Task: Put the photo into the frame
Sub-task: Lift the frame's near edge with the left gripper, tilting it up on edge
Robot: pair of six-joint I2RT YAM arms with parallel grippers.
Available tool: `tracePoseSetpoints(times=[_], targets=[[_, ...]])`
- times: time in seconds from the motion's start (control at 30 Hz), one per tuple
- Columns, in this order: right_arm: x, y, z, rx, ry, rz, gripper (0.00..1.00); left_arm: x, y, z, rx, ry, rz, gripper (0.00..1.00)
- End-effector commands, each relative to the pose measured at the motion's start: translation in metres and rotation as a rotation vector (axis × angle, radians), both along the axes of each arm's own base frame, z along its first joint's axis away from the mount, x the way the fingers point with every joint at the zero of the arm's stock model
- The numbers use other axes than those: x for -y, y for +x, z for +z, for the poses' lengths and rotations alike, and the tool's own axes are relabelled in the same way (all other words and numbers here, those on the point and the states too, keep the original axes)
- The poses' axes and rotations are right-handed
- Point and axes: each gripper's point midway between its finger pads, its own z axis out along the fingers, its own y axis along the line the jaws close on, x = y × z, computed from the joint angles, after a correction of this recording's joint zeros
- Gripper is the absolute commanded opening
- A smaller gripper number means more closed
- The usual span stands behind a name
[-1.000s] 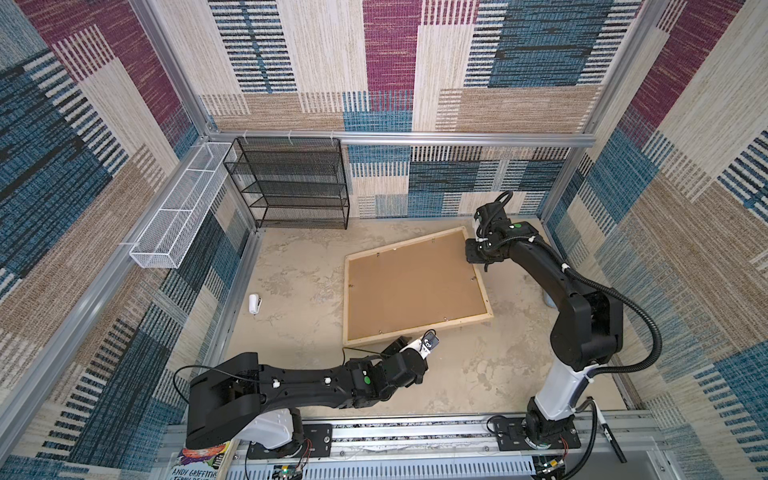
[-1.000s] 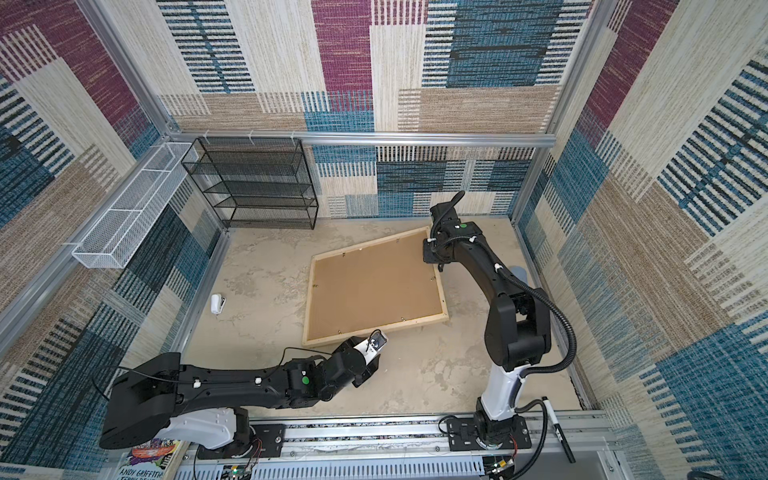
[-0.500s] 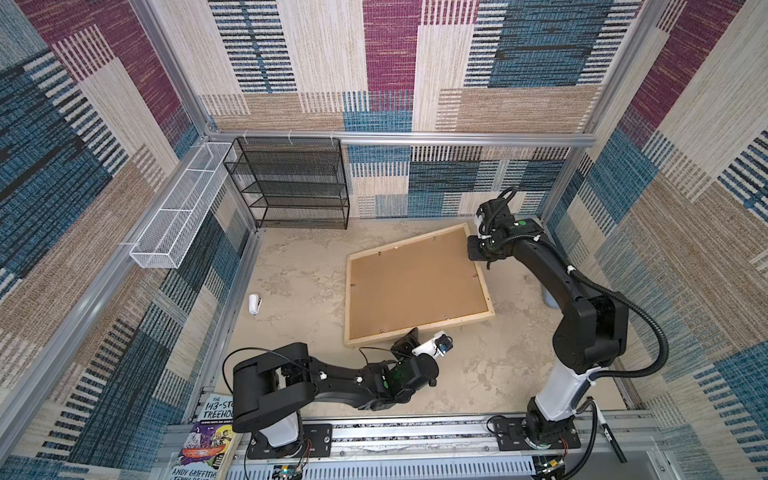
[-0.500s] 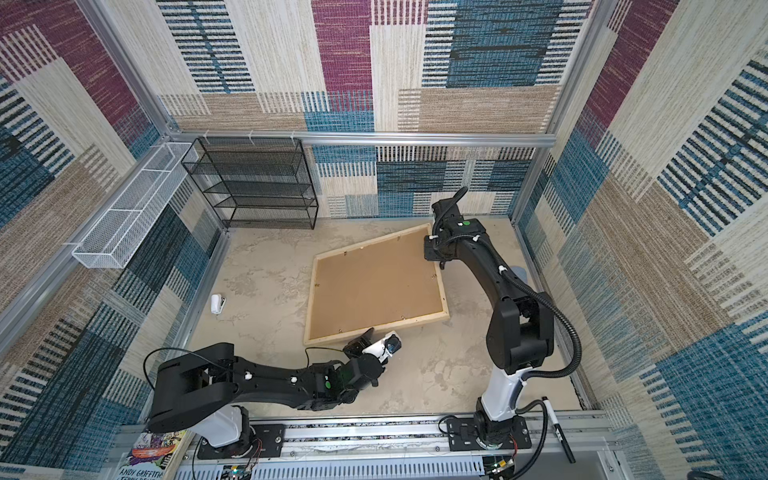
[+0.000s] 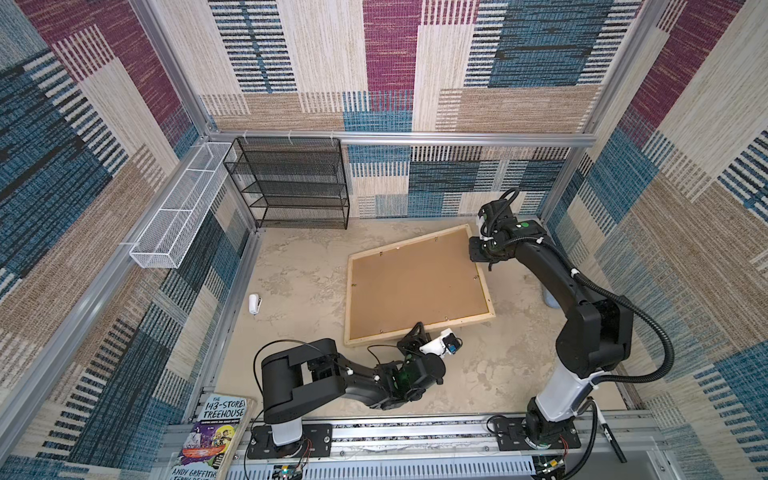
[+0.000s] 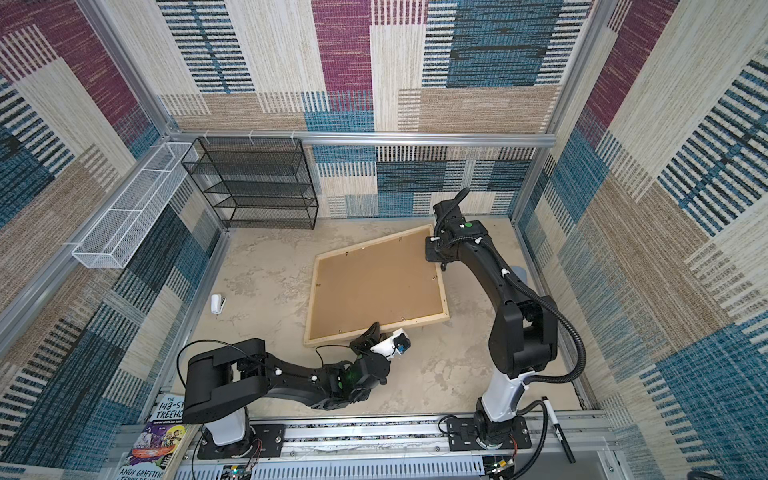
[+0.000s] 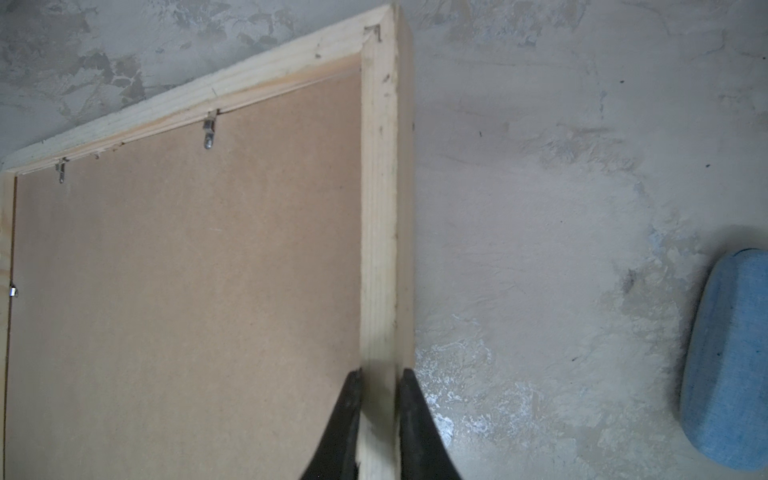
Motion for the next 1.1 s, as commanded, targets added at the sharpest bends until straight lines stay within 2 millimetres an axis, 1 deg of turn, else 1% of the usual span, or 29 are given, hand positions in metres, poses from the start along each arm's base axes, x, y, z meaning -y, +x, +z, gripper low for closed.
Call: tracePoseSetpoints(times=[0.0, 0.13, 0.2, 0.27, 0.3, 0.37, 0.4, 0.47, 0.5, 0.53, 0.63, 0.83, 0.93, 1.0, 1.07], targets=[[-0.008, 0.003, 0.012, 0.043, 0.035, 0.021, 0.10, 0.006, 0.005, 0.009, 0.011, -0.082, 0.012, 0.23], [-0.008, 0.002, 0.016, 0.052, 0.038, 0.027, 0.10, 0.008, 0.007, 0.014, 0.020, -0.066, 0.010, 0.11], [-0.008, 0.002, 0.020, 0.065, 0.038, 0.026, 0.12, 0.009, 0.007, 0.019, 0.016, -0.078, 0.013, 0.07], [-0.003, 0.003, 0.025, 0.081, 0.028, 0.008, 0.15, 0.007, 0.009, 0.023, -0.001, -0.082, 0.023, 0.05], [0.001, 0.004, 0.031, 0.101, 0.022, -0.009, 0.20, 0.004, 0.010, 0.022, -0.021, -0.063, 0.031, 0.03], [0.012, 0.006, 0.046, 0.153, 0.023, -0.048, 0.31, 0.004, 0.012, 0.028, -0.046, -0.050, 0.040, 0.01], [0.020, 0.004, 0.045, 0.157, 0.022, -0.070, 0.35, 0.005, 0.012, 0.033, -0.062, -0.039, 0.041, 0.00], [0.035, 0.003, 0.054, 0.197, 0.029, -0.112, 0.43, 0.007, 0.012, 0.044, -0.081, -0.026, 0.045, 0.00], [0.045, 0.003, 0.058, 0.214, 0.035, -0.137, 0.46, 0.008, 0.012, 0.050, -0.092, -0.023, 0.046, 0.00], [0.055, 0.001, 0.060, 0.227, 0.038, -0.166, 0.51, 0.008, 0.012, 0.056, -0.113, -0.017, 0.046, 0.00], [0.084, -0.003, 0.057, 0.240, 0.054, -0.228, 0.57, 0.008, 0.012, 0.073, -0.179, -0.013, 0.043, 0.00], [0.130, -0.015, 0.040, 0.238, 0.066, -0.323, 0.58, 0.001, 0.018, 0.111, -0.291, -0.030, 0.041, 0.00], [0.146, -0.021, 0.030, 0.226, 0.074, -0.357, 0.58, -0.001, 0.023, 0.131, -0.346, -0.059, 0.038, 0.00], [0.151, -0.023, 0.027, 0.225, 0.081, -0.366, 0.58, -0.002, 0.026, 0.143, -0.391, -0.094, 0.034, 0.00], [0.152, -0.024, 0.022, 0.217, 0.084, -0.370, 0.58, -0.002, 0.029, 0.152, -0.483, -0.143, 0.024, 0.00]])
